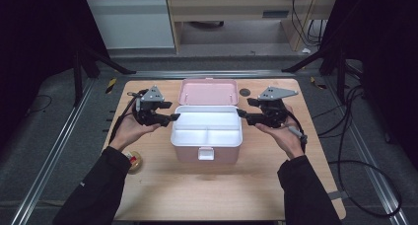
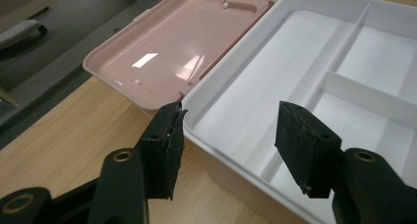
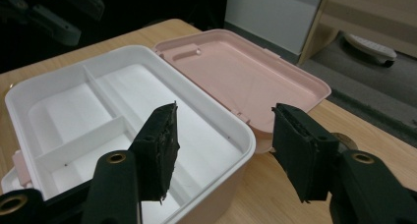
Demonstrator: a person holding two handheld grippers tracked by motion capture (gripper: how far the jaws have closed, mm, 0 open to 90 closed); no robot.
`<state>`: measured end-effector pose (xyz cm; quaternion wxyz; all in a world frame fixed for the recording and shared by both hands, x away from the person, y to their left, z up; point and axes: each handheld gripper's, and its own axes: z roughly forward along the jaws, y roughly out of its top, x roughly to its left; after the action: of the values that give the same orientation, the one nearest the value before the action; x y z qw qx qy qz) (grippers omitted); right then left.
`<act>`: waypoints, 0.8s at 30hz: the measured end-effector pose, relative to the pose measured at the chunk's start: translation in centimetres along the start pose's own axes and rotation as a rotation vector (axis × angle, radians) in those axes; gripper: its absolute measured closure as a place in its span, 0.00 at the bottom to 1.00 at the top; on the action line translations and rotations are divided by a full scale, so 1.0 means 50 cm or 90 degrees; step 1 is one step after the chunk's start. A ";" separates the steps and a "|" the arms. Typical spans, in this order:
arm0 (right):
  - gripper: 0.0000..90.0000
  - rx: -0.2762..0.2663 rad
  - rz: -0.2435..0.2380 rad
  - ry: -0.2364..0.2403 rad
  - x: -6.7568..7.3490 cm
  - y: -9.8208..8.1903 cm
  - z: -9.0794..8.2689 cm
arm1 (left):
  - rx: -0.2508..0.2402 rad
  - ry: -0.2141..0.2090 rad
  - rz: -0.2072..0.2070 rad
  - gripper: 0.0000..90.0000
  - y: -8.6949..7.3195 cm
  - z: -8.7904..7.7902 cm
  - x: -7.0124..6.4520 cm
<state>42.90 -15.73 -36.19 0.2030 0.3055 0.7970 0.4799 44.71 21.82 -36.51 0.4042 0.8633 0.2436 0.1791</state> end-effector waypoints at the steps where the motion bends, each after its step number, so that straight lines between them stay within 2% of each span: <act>1: 0.49 0.008 -0.006 0.007 -0.002 0.003 0.003 | 0.000 -0.006 0.006 0.47 0.003 0.002 0.002; 4: 0.52 0.022 -0.022 0.014 -0.004 0.013 0.013 | 0.005 -0.018 0.023 0.47 0.013 0.008 0.004; 7: 0.53 0.044 -0.043 0.019 -0.004 0.023 0.023 | -0.007 -0.048 0.027 0.48 0.016 0.012 0.004; 11: 0.56 0.066 -0.069 0.035 -0.008 0.035 0.031 | 0.035 -0.050 0.061 0.50 0.025 0.016 0.004; 19: 0.61 0.101 -0.136 0.081 -0.013 0.053 0.043 | 0.084 -0.077 0.099 0.51 0.047 0.028 0.011; 24: 0.64 0.155 -0.186 0.102 -0.015 0.058 0.052 | 0.123 -0.097 0.130 0.54 0.056 0.043 0.007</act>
<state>45.87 -13.55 -34.78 0.1679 0.1699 0.8986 0.3681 46.88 19.15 -35.57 0.3164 0.9294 0.1394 0.1292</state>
